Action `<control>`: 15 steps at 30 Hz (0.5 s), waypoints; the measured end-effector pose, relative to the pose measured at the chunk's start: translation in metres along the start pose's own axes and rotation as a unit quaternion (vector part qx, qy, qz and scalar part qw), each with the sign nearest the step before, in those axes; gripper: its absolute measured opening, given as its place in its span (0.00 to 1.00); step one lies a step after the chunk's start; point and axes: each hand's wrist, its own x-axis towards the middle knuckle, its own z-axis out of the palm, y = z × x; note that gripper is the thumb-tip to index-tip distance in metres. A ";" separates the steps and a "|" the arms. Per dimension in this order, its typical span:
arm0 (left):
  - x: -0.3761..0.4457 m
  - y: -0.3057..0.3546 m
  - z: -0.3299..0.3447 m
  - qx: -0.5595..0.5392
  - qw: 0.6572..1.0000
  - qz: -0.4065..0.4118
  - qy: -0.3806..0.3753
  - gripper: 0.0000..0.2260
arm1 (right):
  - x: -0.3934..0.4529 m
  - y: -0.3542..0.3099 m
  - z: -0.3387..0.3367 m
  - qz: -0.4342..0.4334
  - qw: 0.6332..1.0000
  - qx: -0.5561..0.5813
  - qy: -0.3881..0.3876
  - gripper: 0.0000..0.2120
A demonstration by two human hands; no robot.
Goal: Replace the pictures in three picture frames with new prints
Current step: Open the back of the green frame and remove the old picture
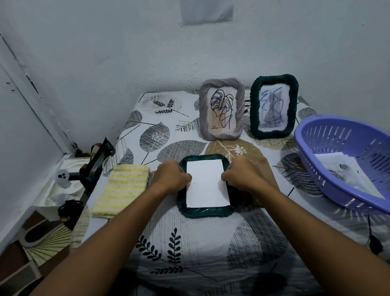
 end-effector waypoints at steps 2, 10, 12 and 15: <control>-0.001 0.000 0.000 -0.003 1.000 -0.005 0.002 0.08 | 0.000 0.001 0.000 0.003 1.000 0.017 0.006 0.04; -0.002 0.000 0.000 -0.001 1.000 0.004 -0.019 0.08 | -0.002 -0.001 -0.004 0.019 0.998 0.062 0.018 0.11; -0.003 0.000 0.000 0.002 1.000 0.011 -0.017 0.08 | -0.002 -0.002 -0.006 0.027 0.997 0.071 0.010 0.13; -0.003 0.000 0.000 0.006 1.000 0.019 -0.014 0.08 | -0.001 -0.002 -0.006 0.040 0.996 0.079 0.004 0.16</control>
